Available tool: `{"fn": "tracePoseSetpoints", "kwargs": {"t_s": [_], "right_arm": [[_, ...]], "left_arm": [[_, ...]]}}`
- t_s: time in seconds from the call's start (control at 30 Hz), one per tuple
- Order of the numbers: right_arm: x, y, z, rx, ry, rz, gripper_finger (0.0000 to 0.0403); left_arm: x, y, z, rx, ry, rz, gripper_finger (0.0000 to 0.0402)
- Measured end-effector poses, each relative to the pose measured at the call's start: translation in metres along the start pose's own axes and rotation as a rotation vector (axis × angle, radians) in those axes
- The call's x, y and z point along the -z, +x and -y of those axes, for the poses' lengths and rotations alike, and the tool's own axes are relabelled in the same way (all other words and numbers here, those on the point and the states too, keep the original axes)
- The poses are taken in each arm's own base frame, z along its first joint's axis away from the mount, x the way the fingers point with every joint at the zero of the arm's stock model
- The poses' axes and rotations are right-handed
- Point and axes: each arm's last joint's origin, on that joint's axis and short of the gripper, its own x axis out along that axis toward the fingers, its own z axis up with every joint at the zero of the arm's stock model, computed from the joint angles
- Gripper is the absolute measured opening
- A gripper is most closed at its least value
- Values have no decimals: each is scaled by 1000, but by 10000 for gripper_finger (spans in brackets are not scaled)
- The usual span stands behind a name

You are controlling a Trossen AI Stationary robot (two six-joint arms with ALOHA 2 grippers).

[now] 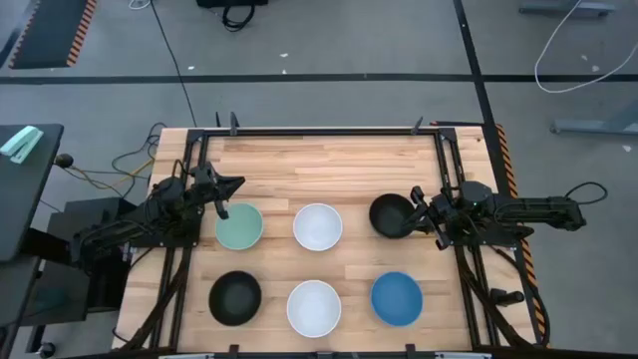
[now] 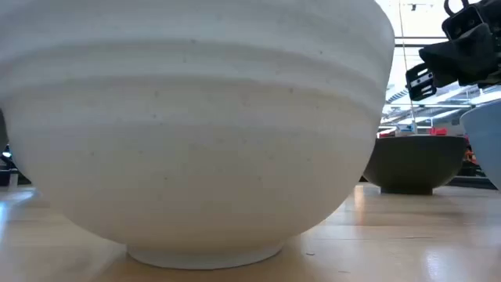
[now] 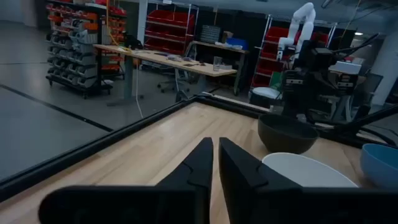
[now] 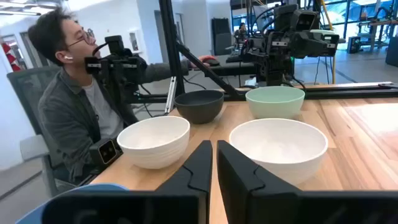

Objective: Nest bowls inside each other

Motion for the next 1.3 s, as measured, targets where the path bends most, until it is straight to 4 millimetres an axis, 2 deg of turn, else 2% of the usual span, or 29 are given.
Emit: {"fn": "tracePoseSetpoints", "kwargs": {"t_s": [0.27,0.6,1.03,1.3], "right_arm": [[0,0,0,0,0,0,32],[0,0,0,0,0,0,32],[0,0,0,0,0,0,32],[0,0,0,0,0,0,32]], "left_arm": [[0,0,0,0,0,0,23],[0,0,0,0,0,0,36],[0,0,0,0,0,-1,23],[0,0,0,0,0,-1,32]]}}
